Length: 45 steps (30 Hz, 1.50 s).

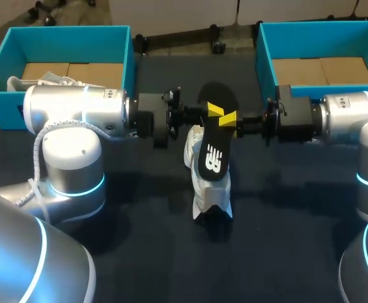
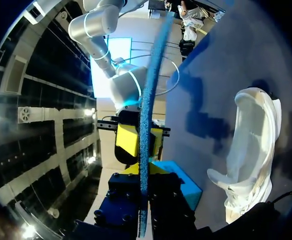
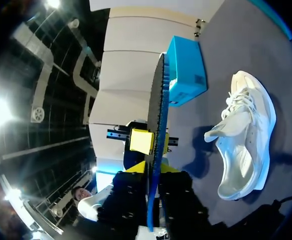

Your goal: Take the shoe out of the shoebox, open the shoe tongue, remove and reinsert the insole, then place the shoe into the shoebox

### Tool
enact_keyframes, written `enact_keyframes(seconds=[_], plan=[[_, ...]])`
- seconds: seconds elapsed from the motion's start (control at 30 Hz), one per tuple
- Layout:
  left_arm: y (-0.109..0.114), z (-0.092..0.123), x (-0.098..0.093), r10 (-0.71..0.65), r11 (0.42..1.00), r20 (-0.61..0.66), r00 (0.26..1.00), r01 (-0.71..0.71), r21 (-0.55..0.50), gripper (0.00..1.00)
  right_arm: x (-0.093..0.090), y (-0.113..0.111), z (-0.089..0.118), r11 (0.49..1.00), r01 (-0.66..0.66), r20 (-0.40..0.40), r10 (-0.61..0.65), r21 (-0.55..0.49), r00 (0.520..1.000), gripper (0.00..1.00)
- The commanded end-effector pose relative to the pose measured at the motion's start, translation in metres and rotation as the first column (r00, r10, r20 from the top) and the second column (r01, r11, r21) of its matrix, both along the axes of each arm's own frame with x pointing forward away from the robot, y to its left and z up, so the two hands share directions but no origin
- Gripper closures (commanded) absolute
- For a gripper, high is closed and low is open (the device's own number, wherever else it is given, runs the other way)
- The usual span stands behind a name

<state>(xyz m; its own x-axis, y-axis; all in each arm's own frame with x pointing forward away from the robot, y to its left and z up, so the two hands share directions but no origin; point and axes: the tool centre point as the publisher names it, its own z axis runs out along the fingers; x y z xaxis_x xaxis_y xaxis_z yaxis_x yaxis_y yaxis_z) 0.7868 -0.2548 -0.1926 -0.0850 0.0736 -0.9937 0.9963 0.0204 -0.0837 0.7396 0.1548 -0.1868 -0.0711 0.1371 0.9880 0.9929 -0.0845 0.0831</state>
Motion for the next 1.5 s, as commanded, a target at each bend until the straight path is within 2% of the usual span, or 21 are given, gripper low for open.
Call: enact_keyframes(seconds=[0.03, 0.2, 0.47, 0.67, 0.83, 0.93, 1.5], plan=[[0.0, -0.001, 0.0, -0.001, 1.0, -0.001, 1.0, 0.001, 0.004, 1.0, -0.01, -0.012, 0.004, 0.999, 0.025, 0.009, -0.024, -0.028, 1.0, 0.0], [0.002, -0.002, -0.003, -0.025, 1.0, -0.032, 0.999, 0.025, 0.004, 1.0, -0.015, -0.029, 0.006, 0.996, 0.043, 0.078, -0.037, -0.078, 0.996, 0.0], [0.004, -0.003, -0.014, -0.049, 0.999, -0.097, 0.994, 0.049, 0.004, 1.0, -0.014, -0.046, 0.016, 0.986, 0.09, 0.318, -0.04, -0.144, 0.947, 0.0], [0.005, -0.006, -0.018, -0.047, 0.999, -0.148, 0.988, 0.047, -0.005, 1.0, -0.011, -0.049, 0.022, 0.965, 0.056, 0.389, 0.049, -0.255, 0.92, 0.0], [0.004, -0.006, -0.02, -0.041, 0.999, -0.16, 0.986, 0.04, -0.01, 1.0, -0.011, -0.053, 0.028, 0.953, 0.058, 0.481, 0.097, -0.297, 0.871, 0.0], [0.003, -0.005, -0.022, -0.04, 0.999, -0.189, 0.981, 0.036, -0.021, 1.0, -0.012, -0.054, 0.033, 0.932, 0.062, 0.551, 0.157, -0.358, 0.82, 0.0], [0.002, -0.005, -0.024, -0.032, 0.999, -0.201, 0.979, 0.029, -0.02, 1.0, -0.013, -0.054, 0.034, 0.93, 0.058, 0.559, 0.168, -0.364, 0.812, 0.0]])
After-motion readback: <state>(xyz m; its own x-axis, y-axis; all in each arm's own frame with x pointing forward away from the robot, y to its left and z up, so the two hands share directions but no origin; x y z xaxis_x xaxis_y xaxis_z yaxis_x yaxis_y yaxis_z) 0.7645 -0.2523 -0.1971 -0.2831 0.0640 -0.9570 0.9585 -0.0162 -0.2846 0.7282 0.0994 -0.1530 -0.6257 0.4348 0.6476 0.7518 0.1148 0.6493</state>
